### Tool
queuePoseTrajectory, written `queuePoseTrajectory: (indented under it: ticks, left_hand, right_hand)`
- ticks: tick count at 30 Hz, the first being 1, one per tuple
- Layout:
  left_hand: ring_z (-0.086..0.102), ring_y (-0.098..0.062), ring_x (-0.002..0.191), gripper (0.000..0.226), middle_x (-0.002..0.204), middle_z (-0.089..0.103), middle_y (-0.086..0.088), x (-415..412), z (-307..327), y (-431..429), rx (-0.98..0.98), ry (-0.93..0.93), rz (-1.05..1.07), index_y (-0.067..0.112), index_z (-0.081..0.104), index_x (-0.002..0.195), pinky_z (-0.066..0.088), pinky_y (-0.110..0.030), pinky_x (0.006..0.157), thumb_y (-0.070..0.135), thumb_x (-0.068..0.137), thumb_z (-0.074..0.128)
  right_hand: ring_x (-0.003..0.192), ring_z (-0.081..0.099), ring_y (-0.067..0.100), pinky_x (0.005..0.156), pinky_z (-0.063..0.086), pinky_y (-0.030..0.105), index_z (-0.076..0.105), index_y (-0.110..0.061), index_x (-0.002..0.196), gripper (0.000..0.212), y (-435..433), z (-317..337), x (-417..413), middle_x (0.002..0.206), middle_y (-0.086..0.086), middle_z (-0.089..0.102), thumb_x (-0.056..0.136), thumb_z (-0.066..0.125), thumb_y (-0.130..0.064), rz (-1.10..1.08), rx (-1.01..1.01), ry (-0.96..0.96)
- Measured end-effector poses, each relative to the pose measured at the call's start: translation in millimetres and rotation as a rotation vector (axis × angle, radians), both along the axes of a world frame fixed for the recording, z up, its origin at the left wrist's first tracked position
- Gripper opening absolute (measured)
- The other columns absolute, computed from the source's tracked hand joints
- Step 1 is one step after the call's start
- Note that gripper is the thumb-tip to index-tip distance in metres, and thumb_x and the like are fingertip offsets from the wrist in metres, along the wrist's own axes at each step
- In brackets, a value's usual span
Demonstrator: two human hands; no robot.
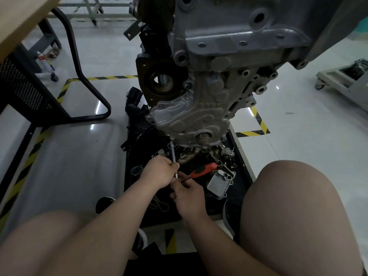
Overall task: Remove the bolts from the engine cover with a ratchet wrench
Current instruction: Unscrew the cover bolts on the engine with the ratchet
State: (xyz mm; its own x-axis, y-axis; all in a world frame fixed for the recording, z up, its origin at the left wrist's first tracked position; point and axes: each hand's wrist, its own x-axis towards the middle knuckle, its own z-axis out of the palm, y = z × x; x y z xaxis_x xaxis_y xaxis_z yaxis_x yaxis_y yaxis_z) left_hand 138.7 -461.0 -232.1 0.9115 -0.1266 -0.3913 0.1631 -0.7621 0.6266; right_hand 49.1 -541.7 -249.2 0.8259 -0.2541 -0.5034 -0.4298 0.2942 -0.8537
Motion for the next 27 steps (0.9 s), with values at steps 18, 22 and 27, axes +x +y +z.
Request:
queuePoseTrajectory:
  ticks: [18, 22, 27]
  left_hand:
    - [0.046, 0.001, 0.031, 0.039, 0.036, 0.053, 0.01, 3.4, -4.6, -1.9, -0.106, 0.046, 0.024, 0.02, 0.059, 0.057, 0.036, -0.02, 0.046, 0.032, 0.094, 0.056]
    - [0.046, -0.001, 0.029, 0.042, 0.035, 0.052, 0.009, 3.0, -3.6, -0.3, -0.09, -0.002, 0.016, 0.018, 0.055, 0.053, 0.031, -0.013, 0.034, 0.03, 0.092, 0.059]
    - [0.046, -0.001, 0.029, 0.043, 0.034, 0.051, 0.008, 3.2, -3.9, -0.9, -0.065, -0.02, 0.006, 0.017, 0.054, 0.052, 0.028, -0.01, 0.032, 0.031, 0.092, 0.06]
  right_hand:
    - [0.033, 0.03, 0.008, 0.041, 0.032, 0.019, 0.059, -0.015, 0.059, 0.045, -0.1, 4.1, 10.2, 0.047, -0.007, 0.038, 0.095, 0.047, -0.04, -0.048, 1.026, 0.274]
    - [0.032, 0.03, 0.007, 0.04, 0.033, 0.019, 0.055, -0.017, 0.064, 0.043, -0.3, 7.6, 8.7, 0.043, -0.008, 0.035, 0.095, 0.045, -0.045, 0.025, 1.037, 0.307]
    - [0.033, 0.028, 0.006, 0.04, 0.032, 0.018, 0.056, -0.017, 0.06, 0.049, 2.5, 9.8, 9.3, 0.044, -0.008, 0.035, 0.091, 0.049, -0.055, -0.033, 0.904, 0.324]
